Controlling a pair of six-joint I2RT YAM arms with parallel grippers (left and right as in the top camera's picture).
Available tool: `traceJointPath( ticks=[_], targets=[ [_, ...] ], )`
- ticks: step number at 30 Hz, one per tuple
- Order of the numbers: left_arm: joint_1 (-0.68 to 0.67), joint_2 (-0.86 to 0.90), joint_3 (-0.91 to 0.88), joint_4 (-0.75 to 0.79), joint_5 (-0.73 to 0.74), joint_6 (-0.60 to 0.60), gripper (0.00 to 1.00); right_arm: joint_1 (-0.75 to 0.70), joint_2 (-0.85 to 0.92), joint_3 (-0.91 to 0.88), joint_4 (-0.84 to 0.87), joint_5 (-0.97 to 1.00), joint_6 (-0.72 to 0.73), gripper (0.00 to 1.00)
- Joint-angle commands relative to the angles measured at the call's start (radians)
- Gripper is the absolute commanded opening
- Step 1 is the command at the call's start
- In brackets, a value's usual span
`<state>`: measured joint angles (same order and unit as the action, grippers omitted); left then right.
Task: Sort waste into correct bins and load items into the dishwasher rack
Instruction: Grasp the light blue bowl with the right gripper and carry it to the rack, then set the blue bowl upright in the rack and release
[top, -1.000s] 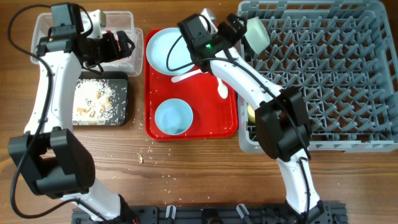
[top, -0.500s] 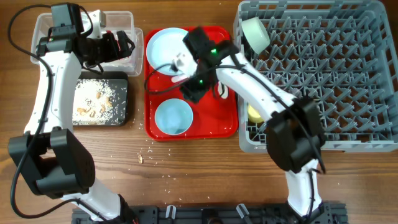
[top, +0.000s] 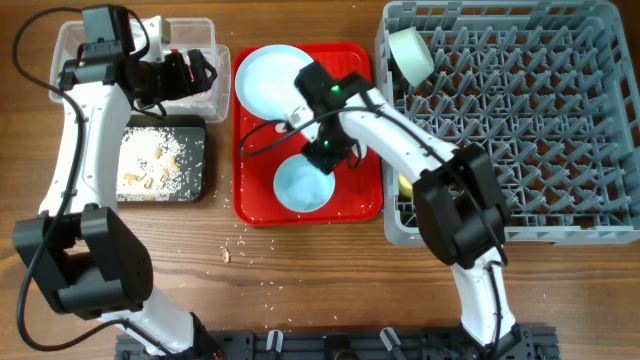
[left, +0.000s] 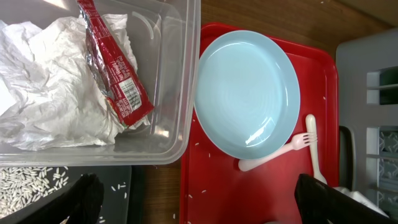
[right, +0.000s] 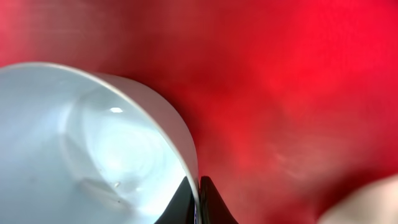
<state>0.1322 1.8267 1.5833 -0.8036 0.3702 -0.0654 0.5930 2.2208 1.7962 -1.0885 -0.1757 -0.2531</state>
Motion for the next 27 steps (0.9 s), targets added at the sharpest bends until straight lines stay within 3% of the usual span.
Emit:
traceJointPath(
  ticks=[1,5,8,12,15,19,21,27],
  targets=[
    [0.004,-0.013,0.005,0.003,-0.005,0.008,1.0,-0.066,-0.15,0.096,-0.02,0.117,0.164,0.04],
    [0.004,-0.013,0.005,0.003,-0.005,0.008,1.0,-0.152,-0.411,0.117,-0.038,0.642,0.544,0.04],
    [0.004,-0.013,0.005,0.003,-0.005,0.008,1.0,-0.168,-0.51,0.117,-0.118,0.784,0.742,0.04],
    [0.004,-0.013,0.005,0.003,-0.005,0.008,1.0,-0.159,-0.449,0.098,-0.285,0.901,0.897,0.04],
    [0.004,-0.013,0.005,0.003,-0.005,0.008,1.0,-0.163,-0.327,0.098,-0.513,1.066,1.1,0.04],
    [0.004,-0.013,0.005,0.003,-0.005,0.008,1.0,-0.163,-0.215,0.098,-0.48,1.111,1.08,0.04],
    [0.004,-0.013,0.005,0.003,-0.005,0.008,1.0,-0.163,-0.169,0.098,-0.453,1.199,1.002,0.04],
    [0.004,-0.013,0.005,0.003,-0.005,0.008,1.0,-0.163,-0.149,0.098,-0.432,1.323,0.871,0.04]
  ],
)
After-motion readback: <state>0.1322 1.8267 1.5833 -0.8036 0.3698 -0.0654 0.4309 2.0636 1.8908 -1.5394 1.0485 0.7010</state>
